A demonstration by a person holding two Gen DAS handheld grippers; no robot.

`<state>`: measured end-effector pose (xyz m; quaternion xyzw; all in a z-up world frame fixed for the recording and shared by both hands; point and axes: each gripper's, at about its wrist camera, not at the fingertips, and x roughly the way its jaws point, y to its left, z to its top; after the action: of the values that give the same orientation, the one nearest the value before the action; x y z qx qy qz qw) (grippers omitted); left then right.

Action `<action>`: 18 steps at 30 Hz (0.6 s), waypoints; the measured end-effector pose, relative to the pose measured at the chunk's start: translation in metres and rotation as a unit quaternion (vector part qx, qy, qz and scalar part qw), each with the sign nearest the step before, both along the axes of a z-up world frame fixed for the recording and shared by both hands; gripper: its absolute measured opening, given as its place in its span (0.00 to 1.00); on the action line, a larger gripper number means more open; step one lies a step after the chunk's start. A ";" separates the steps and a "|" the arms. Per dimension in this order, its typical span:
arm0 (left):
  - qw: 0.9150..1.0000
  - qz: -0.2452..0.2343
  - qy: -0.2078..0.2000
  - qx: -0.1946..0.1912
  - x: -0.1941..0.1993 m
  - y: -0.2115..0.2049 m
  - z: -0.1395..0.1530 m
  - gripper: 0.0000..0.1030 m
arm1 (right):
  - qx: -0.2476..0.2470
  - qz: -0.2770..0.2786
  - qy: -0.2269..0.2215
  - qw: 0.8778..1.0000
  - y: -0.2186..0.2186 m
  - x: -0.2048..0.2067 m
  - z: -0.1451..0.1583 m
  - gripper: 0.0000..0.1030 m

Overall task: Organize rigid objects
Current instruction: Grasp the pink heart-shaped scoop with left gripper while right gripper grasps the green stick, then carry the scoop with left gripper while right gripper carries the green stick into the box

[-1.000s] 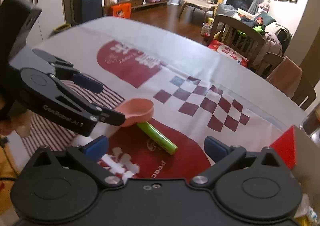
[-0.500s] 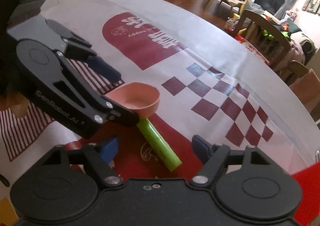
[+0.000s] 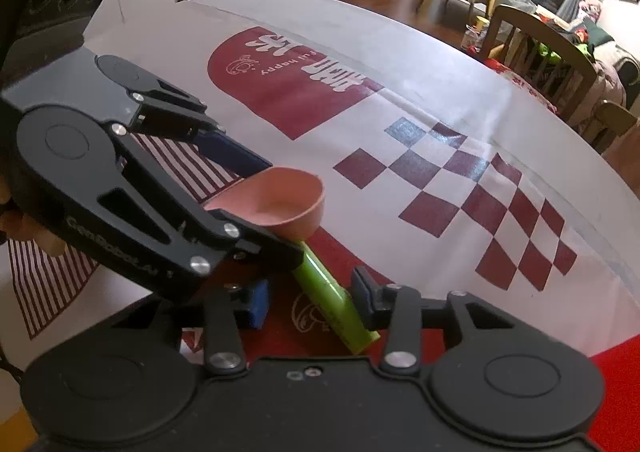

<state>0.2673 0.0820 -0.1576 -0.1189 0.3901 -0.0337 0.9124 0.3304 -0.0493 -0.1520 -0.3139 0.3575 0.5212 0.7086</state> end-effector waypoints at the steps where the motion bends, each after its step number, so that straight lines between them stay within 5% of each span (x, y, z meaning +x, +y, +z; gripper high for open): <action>1: 1.000 0.000 0.001 0.002 0.000 -0.001 0.000 0.65 | 0.000 -0.003 0.002 1.000 0.000 -0.001 0.000 0.35; 7: 1.000 0.016 0.006 0.011 -0.003 -0.003 0.002 0.65 | -0.004 -0.043 0.004 0.999 0.005 -0.015 0.001 0.15; 18: 0.999 0.047 0.006 0.006 -0.028 -0.005 0.019 0.65 | 0.014 -0.170 0.000 0.985 -0.011 -0.034 0.011 0.14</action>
<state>0.2394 0.0765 -0.1385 -0.1314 0.3898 0.0122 0.9114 0.2960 -0.0601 -0.1415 -0.2384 0.3983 0.3982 0.7912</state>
